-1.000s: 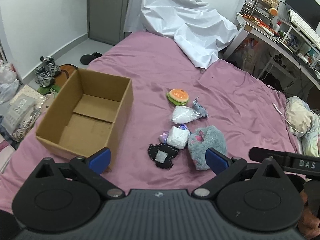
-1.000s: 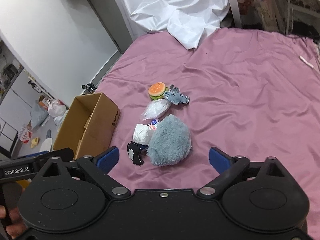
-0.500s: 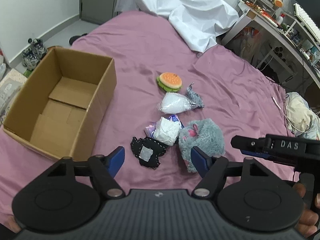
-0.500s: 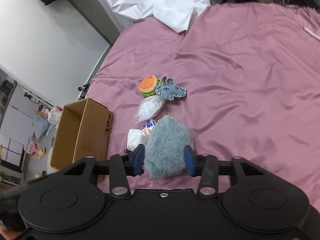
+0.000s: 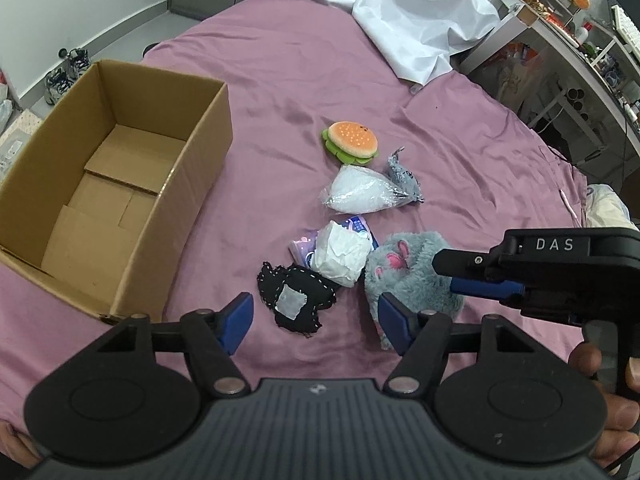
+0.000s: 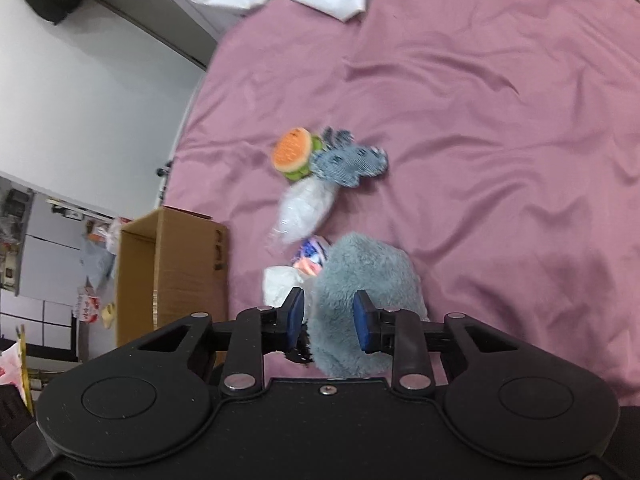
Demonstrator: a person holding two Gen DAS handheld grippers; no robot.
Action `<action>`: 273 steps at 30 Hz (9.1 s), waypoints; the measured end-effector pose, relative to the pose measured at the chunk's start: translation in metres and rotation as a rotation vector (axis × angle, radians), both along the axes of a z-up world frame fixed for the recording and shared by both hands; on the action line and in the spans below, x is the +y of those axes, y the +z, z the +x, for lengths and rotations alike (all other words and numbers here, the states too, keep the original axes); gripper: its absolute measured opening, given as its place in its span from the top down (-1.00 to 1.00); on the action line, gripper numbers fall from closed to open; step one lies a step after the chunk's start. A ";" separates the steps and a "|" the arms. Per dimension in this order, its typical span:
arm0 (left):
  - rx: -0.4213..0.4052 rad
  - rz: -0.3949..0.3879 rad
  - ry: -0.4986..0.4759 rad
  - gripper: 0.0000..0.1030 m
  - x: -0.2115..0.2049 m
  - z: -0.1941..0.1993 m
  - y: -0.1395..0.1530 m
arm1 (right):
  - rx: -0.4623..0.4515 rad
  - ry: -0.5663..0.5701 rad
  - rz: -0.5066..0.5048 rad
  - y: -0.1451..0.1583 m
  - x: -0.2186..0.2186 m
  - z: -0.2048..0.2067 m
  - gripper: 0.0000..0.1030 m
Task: Organize soft objects
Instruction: 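Move the right tool to the grey fluffy plush and close on it, then lift the grey plush with the right tool and carry it over the box, then lower the grey plush into the box and open the right tool, then withdraw the right tool from the box back toward the remaining items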
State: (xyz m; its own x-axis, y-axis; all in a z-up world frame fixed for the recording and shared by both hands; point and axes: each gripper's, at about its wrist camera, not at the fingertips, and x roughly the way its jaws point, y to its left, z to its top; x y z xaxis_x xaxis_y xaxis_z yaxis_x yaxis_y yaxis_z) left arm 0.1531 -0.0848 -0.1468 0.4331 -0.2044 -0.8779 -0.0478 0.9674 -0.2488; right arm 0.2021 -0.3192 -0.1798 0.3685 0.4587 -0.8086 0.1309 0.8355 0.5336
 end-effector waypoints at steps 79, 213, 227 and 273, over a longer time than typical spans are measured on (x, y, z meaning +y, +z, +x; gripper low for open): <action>-0.107 -0.268 0.033 0.56 -0.021 0.004 0.045 | -0.150 -0.137 0.058 0.057 -0.016 -0.038 0.58; -0.219 0.083 0.251 -1.00 0.093 -0.006 0.103 | -0.378 0.008 -0.045 0.108 0.062 -0.042 -1.00; -0.211 0.070 0.211 -1.00 0.051 -0.028 0.111 | -0.380 0.002 -0.078 0.110 0.021 -0.064 -1.00; -0.123 0.038 0.128 -0.94 -0.018 -0.023 0.057 | -0.256 -0.085 -0.106 0.055 -0.057 -0.071 -0.99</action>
State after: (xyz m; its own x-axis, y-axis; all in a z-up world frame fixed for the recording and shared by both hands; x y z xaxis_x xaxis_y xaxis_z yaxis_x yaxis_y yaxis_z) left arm 0.1296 -0.1033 -0.0900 0.5577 -0.1082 -0.8230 -0.1427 0.9642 -0.2235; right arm 0.1311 -0.3761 -0.1248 0.6006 0.3351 -0.7260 0.0748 0.8804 0.4683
